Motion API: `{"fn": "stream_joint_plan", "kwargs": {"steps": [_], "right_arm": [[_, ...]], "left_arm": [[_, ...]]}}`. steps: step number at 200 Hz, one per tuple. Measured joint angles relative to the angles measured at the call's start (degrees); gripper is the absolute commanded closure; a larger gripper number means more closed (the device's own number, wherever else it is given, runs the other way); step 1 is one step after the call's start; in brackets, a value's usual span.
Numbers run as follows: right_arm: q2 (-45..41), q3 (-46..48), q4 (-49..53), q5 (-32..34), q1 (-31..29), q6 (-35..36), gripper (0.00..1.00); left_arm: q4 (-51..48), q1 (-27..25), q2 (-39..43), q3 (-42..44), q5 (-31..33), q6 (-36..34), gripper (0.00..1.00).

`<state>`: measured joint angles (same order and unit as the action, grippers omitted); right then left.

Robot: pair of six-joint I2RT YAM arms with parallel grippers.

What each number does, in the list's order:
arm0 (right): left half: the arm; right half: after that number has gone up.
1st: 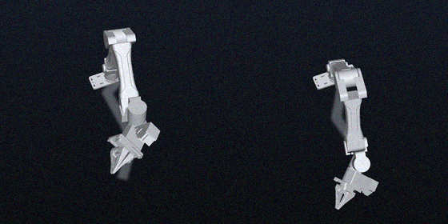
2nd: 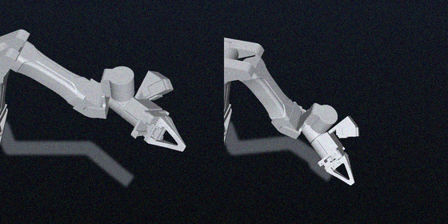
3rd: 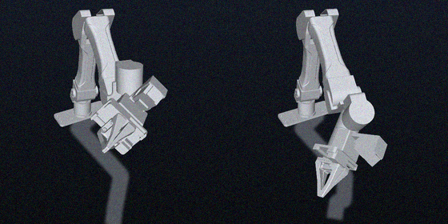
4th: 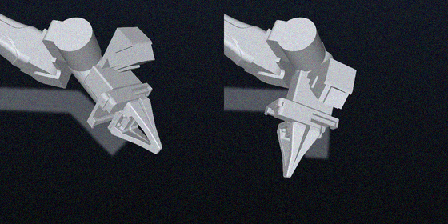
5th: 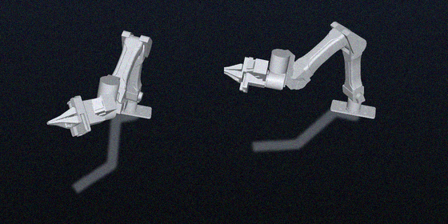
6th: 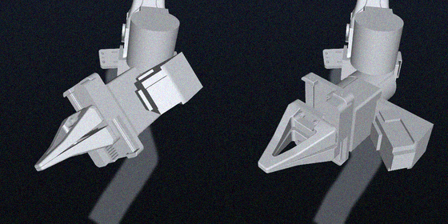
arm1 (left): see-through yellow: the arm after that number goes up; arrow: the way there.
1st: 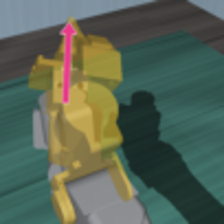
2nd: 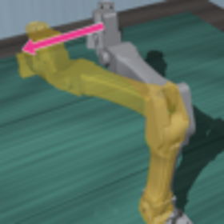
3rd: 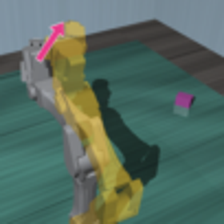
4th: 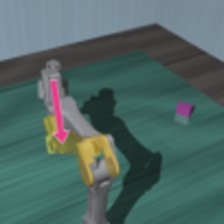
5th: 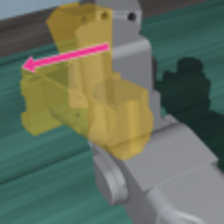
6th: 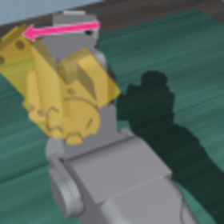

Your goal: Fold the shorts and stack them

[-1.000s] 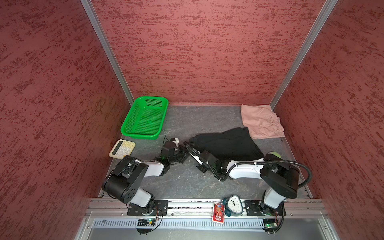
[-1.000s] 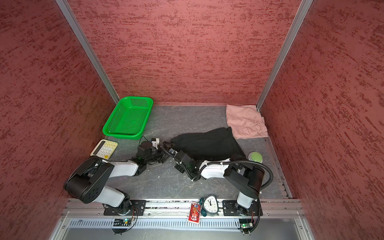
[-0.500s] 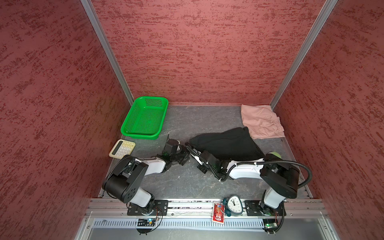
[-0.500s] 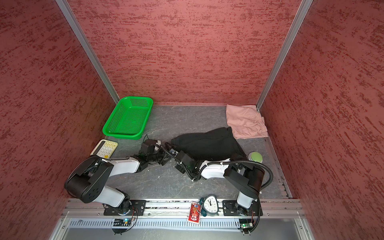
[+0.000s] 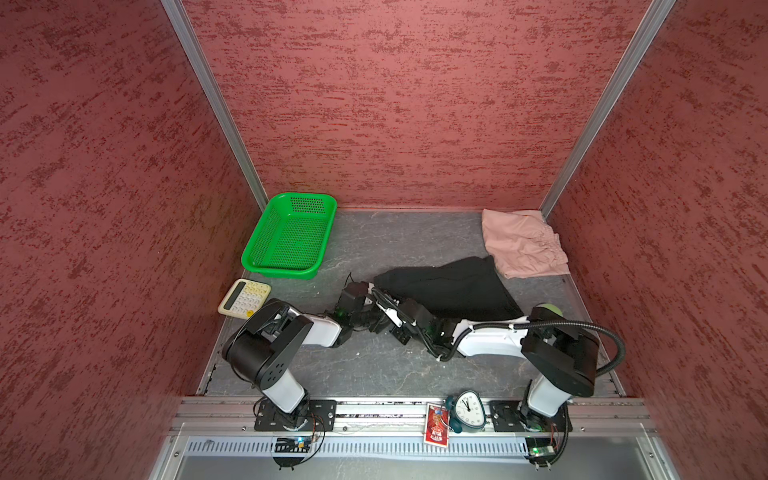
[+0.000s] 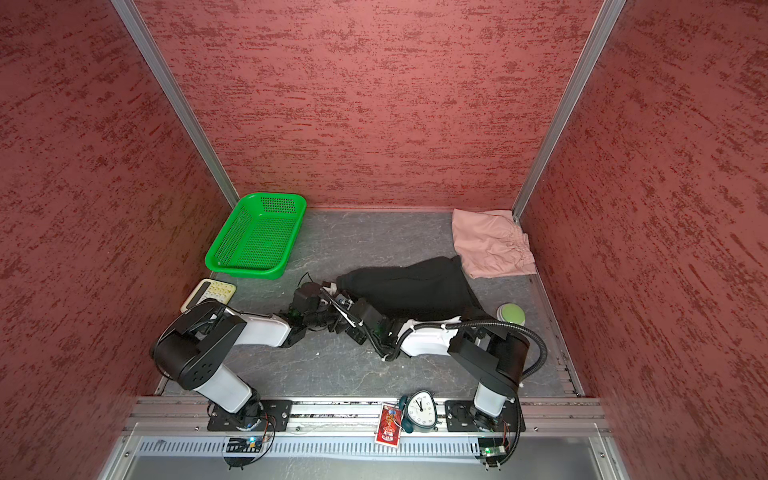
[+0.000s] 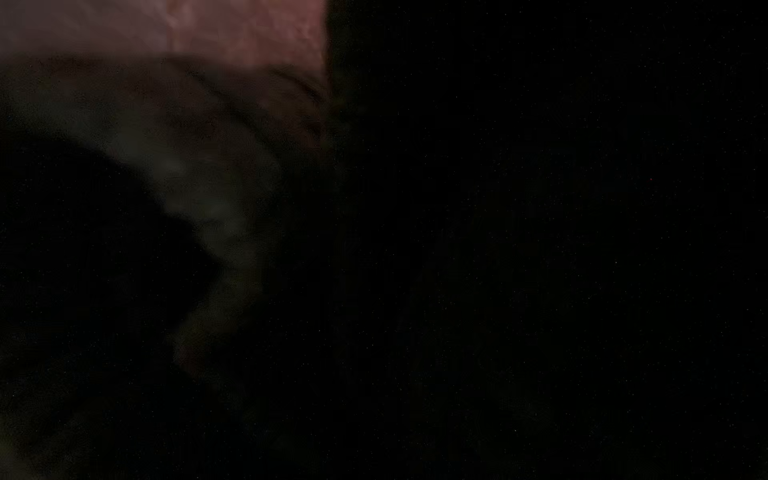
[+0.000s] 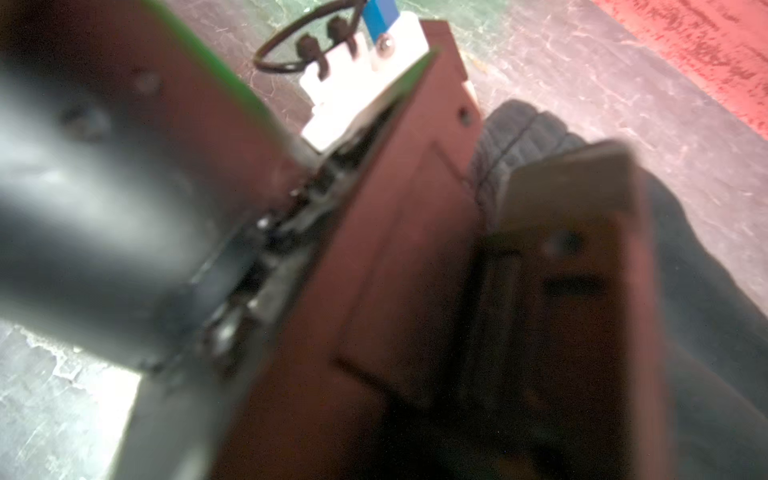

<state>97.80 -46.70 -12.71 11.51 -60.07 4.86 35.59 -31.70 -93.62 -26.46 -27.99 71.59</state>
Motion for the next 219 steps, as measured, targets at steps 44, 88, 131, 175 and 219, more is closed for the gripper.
{"fn": "stream_joint_plan", "kwargs": {"steps": [44,88,131,175,219], "right_arm": [[-0.2,0.0,1.2,-0.4,-0.9,1.0,0.65],[-8.4,0.5,3.1,-2.3,-1.3,0.1,0.31],[-20.9,0.7,4.1,-4.7,0.2,-4.2,0.24],[-24.9,8.7,6.4,-5.1,3.0,-9.7,0.24],[-23.5,8.5,9.7,-6.4,3.1,-11.7,0.26]], "left_arm": [[-3.3,1.3,1.8,0.1,-0.9,-2.1,0.49],[-21.7,3.7,6.4,-5.9,1.4,-12.8,0.38],[-31.0,6.4,7.9,-7.1,1.5,-20.2,0.01],[-30.4,7.6,7.4,-7.1,0.8,-22.8,0.01],[-27.1,8.4,5.2,-7.6,-1.6,-22.6,0.01]]}}
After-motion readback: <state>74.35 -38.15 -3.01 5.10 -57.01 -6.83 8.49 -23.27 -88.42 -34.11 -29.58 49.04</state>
